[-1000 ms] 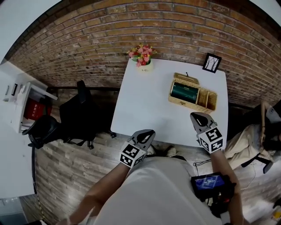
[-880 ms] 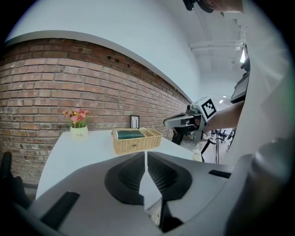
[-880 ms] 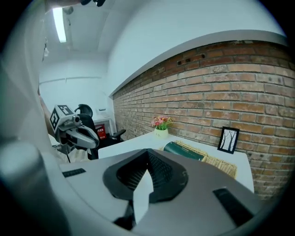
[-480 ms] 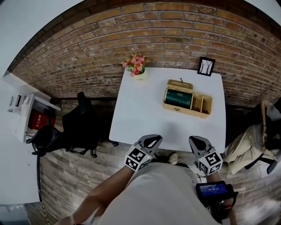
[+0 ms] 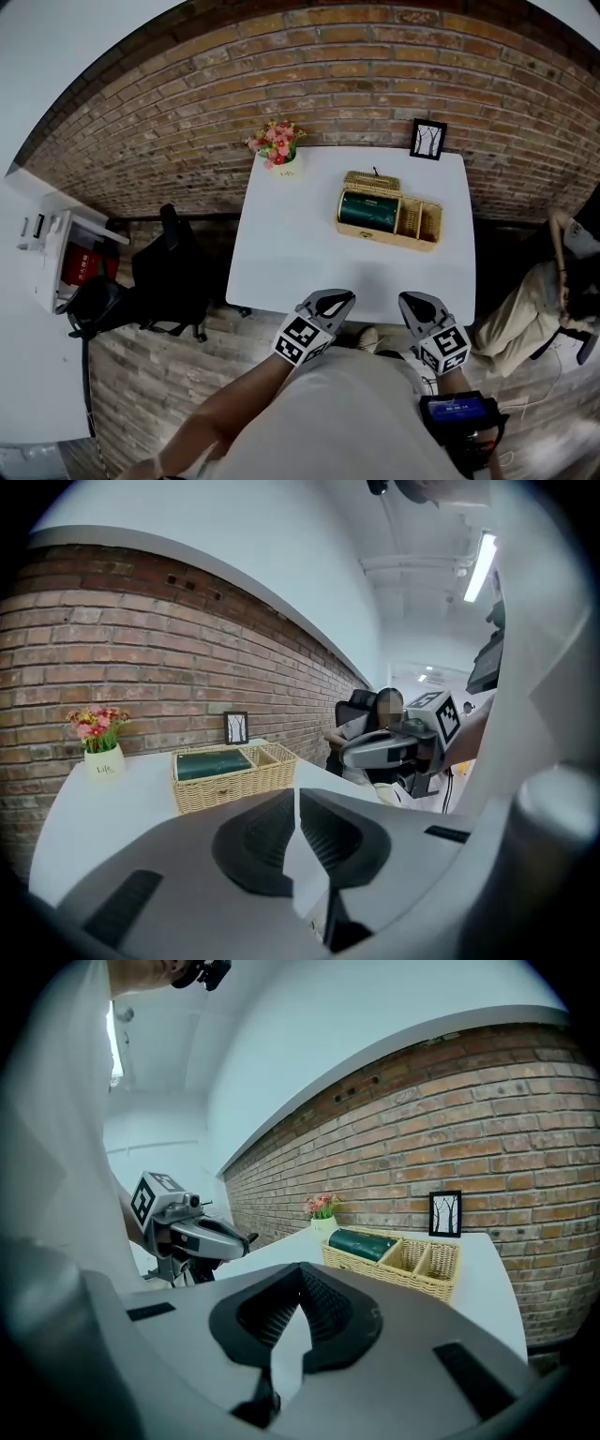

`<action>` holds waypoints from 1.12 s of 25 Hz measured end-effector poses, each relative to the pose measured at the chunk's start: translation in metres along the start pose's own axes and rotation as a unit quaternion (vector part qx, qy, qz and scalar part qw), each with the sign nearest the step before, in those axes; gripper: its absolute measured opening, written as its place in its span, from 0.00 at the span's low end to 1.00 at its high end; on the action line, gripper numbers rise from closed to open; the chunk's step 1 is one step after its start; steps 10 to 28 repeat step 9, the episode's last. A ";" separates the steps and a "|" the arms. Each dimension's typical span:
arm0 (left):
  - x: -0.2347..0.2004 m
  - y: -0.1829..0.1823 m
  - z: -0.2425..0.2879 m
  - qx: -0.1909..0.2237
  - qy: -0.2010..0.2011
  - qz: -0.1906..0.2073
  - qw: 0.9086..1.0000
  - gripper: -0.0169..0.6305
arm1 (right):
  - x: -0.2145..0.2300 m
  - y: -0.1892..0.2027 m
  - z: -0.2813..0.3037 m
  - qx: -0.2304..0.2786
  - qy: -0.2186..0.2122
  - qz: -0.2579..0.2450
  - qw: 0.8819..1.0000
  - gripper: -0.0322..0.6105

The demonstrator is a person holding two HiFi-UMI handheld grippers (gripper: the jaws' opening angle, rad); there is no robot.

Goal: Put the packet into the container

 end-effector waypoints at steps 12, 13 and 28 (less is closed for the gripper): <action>-0.003 -0.005 0.014 -0.008 0.003 0.006 1.000 0.07 | 0.013 0.000 -0.001 0.000 -0.004 0.005 1.000 0.07; -0.003 -0.005 0.014 -0.008 0.003 0.006 1.000 0.07 | 0.013 0.000 -0.001 0.000 -0.004 0.005 1.000 0.07; -0.003 -0.005 0.014 -0.008 0.003 0.006 1.000 0.07 | 0.013 0.000 -0.001 0.000 -0.004 0.005 1.000 0.07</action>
Point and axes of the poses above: the fingertips, and each gripper's own axes: z forward along the fingers, x to its right, y out of its underside, the point moved 5 cm from there along -z, backward along the fingers, and after that the axes turned 8 degrees about z, right-handed, at the moved point
